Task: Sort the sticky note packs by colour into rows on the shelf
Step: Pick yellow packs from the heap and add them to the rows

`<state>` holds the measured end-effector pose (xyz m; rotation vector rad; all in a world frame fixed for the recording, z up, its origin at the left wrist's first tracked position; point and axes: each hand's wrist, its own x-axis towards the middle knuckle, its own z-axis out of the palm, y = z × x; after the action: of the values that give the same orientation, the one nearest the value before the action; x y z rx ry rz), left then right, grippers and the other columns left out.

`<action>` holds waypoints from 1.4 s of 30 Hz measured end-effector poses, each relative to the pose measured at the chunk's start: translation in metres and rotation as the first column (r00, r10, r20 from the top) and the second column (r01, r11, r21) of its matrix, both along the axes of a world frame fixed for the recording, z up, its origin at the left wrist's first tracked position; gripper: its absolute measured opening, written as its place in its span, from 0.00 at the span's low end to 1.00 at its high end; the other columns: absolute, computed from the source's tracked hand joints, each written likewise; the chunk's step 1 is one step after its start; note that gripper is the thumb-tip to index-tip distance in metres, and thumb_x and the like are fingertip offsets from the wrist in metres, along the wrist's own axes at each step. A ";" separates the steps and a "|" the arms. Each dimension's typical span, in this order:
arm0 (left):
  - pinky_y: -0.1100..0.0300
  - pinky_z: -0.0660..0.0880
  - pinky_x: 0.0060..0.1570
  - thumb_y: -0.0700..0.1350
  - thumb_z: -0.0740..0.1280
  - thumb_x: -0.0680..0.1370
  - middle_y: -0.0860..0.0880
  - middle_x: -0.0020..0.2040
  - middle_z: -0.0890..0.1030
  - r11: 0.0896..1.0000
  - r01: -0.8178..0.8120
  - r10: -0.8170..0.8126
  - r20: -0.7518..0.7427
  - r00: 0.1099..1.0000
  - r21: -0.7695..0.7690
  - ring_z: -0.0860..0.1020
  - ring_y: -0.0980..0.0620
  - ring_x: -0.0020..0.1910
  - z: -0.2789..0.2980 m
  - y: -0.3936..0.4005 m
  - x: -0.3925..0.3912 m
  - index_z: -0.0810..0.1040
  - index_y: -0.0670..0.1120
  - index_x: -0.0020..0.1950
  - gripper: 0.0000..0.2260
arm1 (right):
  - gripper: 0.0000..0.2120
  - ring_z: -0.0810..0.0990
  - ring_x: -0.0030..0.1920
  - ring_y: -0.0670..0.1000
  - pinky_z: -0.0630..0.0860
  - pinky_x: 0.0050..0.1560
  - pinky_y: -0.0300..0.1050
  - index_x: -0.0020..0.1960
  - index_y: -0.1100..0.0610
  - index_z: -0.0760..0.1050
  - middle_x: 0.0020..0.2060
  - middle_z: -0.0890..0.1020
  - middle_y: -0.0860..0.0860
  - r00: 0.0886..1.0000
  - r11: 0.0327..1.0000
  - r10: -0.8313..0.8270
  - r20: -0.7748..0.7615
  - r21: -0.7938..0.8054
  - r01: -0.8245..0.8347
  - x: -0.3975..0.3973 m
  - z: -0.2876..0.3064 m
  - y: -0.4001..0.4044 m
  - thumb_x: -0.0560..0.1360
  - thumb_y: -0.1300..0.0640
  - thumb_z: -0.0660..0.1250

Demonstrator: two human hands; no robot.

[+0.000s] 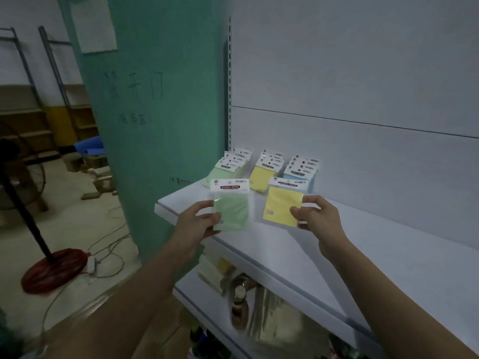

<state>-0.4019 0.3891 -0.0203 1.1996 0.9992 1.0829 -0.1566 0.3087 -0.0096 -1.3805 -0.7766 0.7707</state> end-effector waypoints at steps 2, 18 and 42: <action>0.57 0.81 0.44 0.34 0.68 0.76 0.42 0.48 0.84 1.000 0.001 -0.001 0.001 1.000 0.003 0.83 0.46 0.46 0.005 0.032 0.002 0.77 0.46 0.55 0.11 | 0.11 0.80 0.37 0.55 0.79 0.41 0.45 0.51 0.59 0.76 0.41 0.82 0.58 1.000 1.000 -0.012 -0.009 -0.013 0.012 0.003 0.001 0.028 0.71 0.66 0.73; 0.60 0.81 0.39 0.33 0.67 0.76 0.44 0.49 0.83 0.983 0.181 -0.177 0.086 0.980 -0.042 0.82 0.48 0.44 0.000 0.223 0.006 0.76 0.43 0.59 0.13 | 0.12 0.82 0.43 0.56 0.80 0.49 0.54 0.46 0.50 0.74 0.44 0.81 0.53 0.915 0.954 -0.240 0.323 -0.095 0.284 -0.015 -0.034 0.193 0.70 0.59 0.75; 0.58 0.80 0.44 0.33 0.69 0.75 0.47 0.49 0.84 0.842 0.540 -0.539 -0.068 0.840 0.000 0.83 0.50 0.47 0.004 0.310 -0.014 0.78 0.46 0.57 0.14 | 0.05 0.76 0.44 0.50 0.73 0.44 0.46 0.51 0.54 0.73 0.44 0.78 0.49 0.538 0.799 -0.477 0.695 0.088 0.594 -0.092 -0.026 0.238 0.76 0.59 0.64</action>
<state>-0.4154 0.6995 -0.0164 1.4280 0.6324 0.6048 -0.2489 0.5463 -0.0357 -1.9657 -0.7797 -0.2362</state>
